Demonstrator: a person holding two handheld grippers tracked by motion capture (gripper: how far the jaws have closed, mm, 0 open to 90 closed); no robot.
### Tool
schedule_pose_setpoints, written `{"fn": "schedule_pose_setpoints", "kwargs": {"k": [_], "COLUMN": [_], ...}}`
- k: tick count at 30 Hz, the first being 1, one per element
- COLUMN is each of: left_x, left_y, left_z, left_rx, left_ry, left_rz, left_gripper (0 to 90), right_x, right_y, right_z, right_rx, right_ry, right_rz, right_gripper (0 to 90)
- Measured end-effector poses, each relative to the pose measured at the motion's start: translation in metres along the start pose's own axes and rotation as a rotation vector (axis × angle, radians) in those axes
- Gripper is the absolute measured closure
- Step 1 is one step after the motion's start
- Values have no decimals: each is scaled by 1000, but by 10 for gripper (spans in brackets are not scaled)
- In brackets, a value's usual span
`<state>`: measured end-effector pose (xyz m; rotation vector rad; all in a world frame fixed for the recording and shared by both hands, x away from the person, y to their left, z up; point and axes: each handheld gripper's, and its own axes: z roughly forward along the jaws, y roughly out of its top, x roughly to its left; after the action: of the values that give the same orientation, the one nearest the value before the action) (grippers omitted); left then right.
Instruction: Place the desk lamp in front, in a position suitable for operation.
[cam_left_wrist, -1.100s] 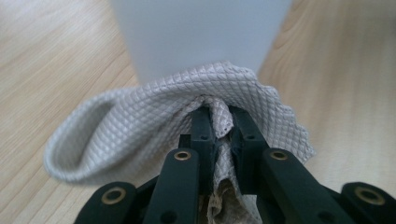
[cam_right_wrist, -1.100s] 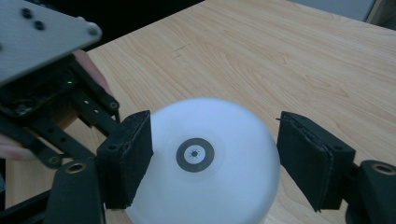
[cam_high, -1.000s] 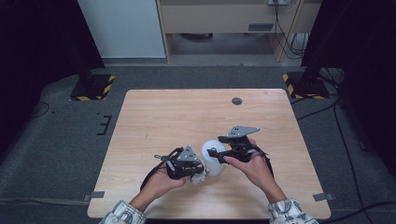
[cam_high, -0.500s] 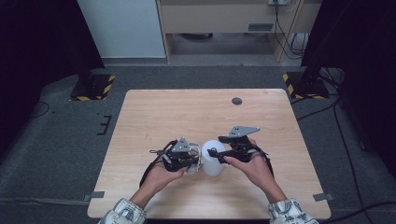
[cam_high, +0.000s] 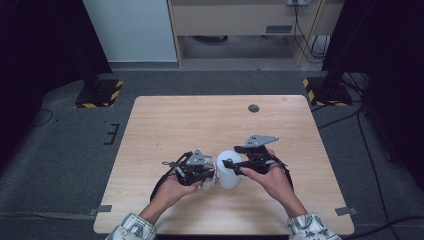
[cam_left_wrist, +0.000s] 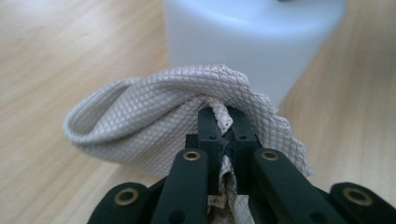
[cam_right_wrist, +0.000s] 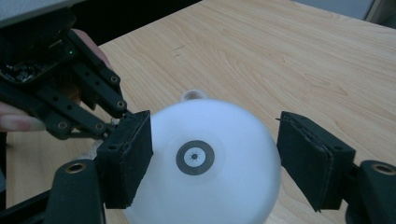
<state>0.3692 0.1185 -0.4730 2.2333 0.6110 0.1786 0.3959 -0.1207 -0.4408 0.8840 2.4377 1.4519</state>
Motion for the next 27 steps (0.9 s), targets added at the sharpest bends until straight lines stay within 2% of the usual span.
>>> {"fn": "schedule_pose_setpoints", "kwargs": {"k": [4,7,9,11,17,21,24,27], "left_x": [-16,-22,-18,-14,2,5,6,2], "left_y": [2,6,6,5,9,9,5,3], "left_z": [2,4,4,1,-17,-6,2,6], "left_rx": [20,27,21,13,-101,-70,-32,1], "left_ry": [-37,-32,-38,-20,14,34,23,14], "left_rz": [43,70,56,48,-23,-22,-29,-5], "left_gripper": [867,867,867,867,867,868,868,867], "right_x": [-1,-1,-2,-2,-2,-3,-4,-4], "right_y": [-1,-1,-1,-1,-1,-2,-2,-2], "right_z": [-1,-1,-2,-3,-3,-3,-3,-3], "right_rx": [2,2,2,2,1,1,0,0], "right_ry": [5,7,3,3,7,8,11,11], "right_rz": [0,0,3,2,3,13,19,16], "right_gripper": [276,276,276,277,276,276,276,277]}}
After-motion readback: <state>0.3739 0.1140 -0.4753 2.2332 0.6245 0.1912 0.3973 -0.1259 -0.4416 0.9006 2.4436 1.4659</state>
